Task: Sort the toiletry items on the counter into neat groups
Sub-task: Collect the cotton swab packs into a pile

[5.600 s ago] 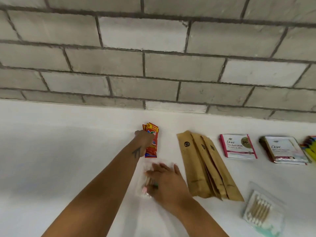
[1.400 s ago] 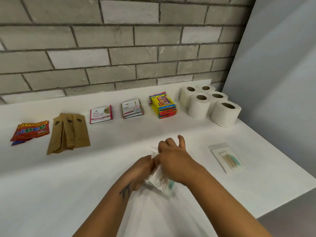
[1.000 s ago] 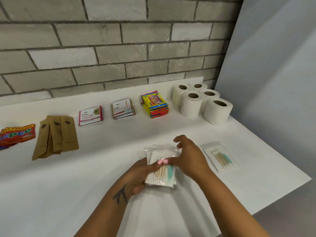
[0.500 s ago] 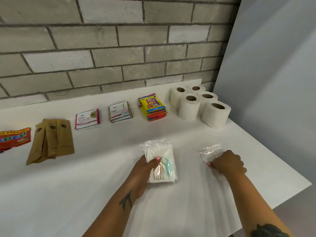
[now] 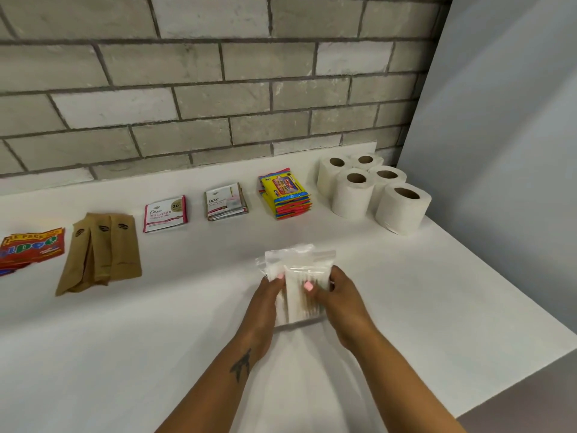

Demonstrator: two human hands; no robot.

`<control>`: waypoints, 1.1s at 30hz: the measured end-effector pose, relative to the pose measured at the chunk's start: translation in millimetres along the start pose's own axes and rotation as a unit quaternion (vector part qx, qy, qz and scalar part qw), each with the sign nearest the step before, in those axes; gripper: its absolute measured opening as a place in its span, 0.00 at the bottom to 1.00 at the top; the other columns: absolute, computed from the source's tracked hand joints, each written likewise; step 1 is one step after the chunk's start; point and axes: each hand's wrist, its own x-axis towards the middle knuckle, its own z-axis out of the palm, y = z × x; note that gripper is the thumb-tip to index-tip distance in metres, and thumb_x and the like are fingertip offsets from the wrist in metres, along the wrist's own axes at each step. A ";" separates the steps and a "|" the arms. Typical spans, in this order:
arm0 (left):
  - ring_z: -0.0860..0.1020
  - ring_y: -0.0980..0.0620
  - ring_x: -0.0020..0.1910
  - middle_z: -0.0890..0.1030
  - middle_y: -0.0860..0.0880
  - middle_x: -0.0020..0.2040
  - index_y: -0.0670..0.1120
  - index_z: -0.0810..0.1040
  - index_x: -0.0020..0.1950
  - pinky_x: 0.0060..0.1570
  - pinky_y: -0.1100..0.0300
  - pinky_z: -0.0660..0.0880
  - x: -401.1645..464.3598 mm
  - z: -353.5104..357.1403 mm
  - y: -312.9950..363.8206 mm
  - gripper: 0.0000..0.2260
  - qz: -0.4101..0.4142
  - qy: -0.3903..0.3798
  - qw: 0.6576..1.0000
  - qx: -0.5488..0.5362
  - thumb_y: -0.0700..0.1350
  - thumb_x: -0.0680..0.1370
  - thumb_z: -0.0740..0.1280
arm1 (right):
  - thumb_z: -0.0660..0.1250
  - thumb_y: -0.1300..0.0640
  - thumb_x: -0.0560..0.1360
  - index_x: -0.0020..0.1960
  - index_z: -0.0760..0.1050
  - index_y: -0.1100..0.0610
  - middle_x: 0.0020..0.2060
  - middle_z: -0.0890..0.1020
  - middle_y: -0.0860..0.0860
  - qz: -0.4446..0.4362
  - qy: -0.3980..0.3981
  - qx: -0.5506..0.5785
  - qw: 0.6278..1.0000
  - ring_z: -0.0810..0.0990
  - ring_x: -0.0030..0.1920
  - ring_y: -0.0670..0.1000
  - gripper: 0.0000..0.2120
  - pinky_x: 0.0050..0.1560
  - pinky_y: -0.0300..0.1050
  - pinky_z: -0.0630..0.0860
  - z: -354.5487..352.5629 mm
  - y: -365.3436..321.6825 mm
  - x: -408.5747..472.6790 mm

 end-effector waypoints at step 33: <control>0.83 0.49 0.50 0.85 0.50 0.48 0.49 0.76 0.56 0.42 0.60 0.80 -82.7 -328.0 131.4 0.18 0.018 0.139 0.978 0.155 0.44 0.68 0.75 | 0.67 0.45 0.74 0.72 0.57 0.43 0.62 0.71 0.45 -0.056 -0.300 -0.215 0.928 0.76 0.55 0.46 0.31 0.55 0.38 0.74 292.0 -19.0 -13.7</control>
